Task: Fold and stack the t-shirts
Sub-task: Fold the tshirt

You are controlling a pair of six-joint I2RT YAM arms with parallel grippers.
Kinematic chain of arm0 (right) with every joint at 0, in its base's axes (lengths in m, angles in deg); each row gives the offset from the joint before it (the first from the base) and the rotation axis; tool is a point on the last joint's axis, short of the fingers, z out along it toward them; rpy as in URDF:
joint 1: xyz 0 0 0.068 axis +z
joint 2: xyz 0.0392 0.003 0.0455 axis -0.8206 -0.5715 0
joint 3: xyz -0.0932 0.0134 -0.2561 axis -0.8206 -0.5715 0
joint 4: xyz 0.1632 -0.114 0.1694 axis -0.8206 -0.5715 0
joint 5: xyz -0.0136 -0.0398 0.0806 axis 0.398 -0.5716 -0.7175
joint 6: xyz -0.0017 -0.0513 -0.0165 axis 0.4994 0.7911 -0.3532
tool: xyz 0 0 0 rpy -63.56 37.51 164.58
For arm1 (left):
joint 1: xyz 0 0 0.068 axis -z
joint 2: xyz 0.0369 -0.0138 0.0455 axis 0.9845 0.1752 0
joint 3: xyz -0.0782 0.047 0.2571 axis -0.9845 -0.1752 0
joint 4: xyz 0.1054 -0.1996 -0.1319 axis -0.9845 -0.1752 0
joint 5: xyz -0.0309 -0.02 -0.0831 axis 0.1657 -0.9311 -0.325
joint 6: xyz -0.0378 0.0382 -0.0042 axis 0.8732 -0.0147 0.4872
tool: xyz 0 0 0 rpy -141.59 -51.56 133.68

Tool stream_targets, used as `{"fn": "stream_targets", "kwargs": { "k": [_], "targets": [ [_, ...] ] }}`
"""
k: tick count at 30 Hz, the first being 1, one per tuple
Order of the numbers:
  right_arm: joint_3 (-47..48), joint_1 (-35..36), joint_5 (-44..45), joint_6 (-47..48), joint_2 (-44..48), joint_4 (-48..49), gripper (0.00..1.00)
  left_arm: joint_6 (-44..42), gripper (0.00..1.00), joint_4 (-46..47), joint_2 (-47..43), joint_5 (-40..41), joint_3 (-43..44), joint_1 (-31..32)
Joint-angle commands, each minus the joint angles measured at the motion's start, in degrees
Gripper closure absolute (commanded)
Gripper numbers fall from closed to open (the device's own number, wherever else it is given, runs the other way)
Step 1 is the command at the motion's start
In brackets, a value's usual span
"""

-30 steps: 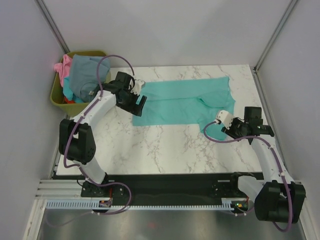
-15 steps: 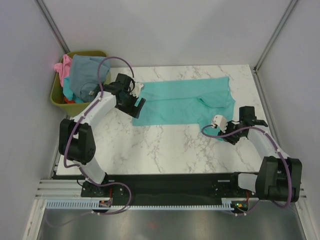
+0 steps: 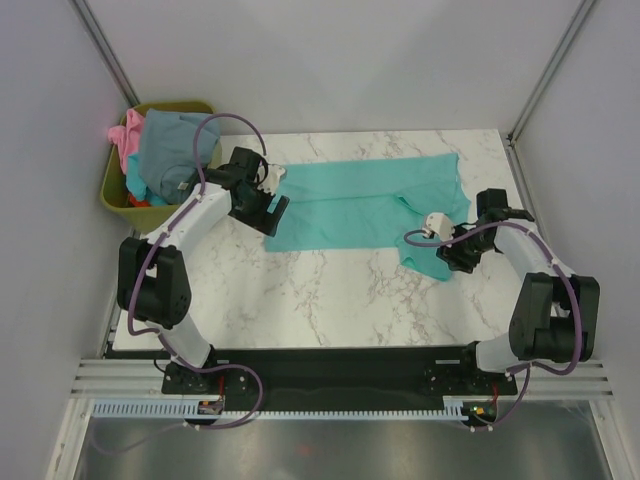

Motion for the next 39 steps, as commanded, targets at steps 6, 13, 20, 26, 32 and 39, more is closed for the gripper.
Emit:
{"fn": "stream_targets", "kwargs": {
  "k": [6,13,20,26,32,39],
  "targets": [
    [7.2,0.1,-3.1,8.0,-2.6,-12.7,0.47,-1.9,0.06,0.3,-0.4,0.3,0.7,-0.6],
    [2.7,0.1,-1.8,5.2,-0.2,-9.4,0.47,-1.9,0.06,0.3,0.2,0.3,1.0,-0.6],
    [-3.9,1.1,-4.6,-0.1,6.0,-2.4,0.47,-1.9,0.06,0.3,0.8,0.3,1.7,-0.6],
    [-6.3,1.6,-3.6,-0.7,6.5,0.5,0.47,-1.9,0.06,0.3,1.4,0.3,2.1,-0.6],
    [-5.8,2.8,-2.2,-1.1,2.8,1.7,0.46,-1.9,0.06,0.3,1.2,0.3,1.7,-0.6],
    [-4.5,4.4,-0.9,-1.3,-0.9,2.0,0.46,-1.9,0.06,0.3,1.0,0.3,1.3,-0.6]
  ]
}}
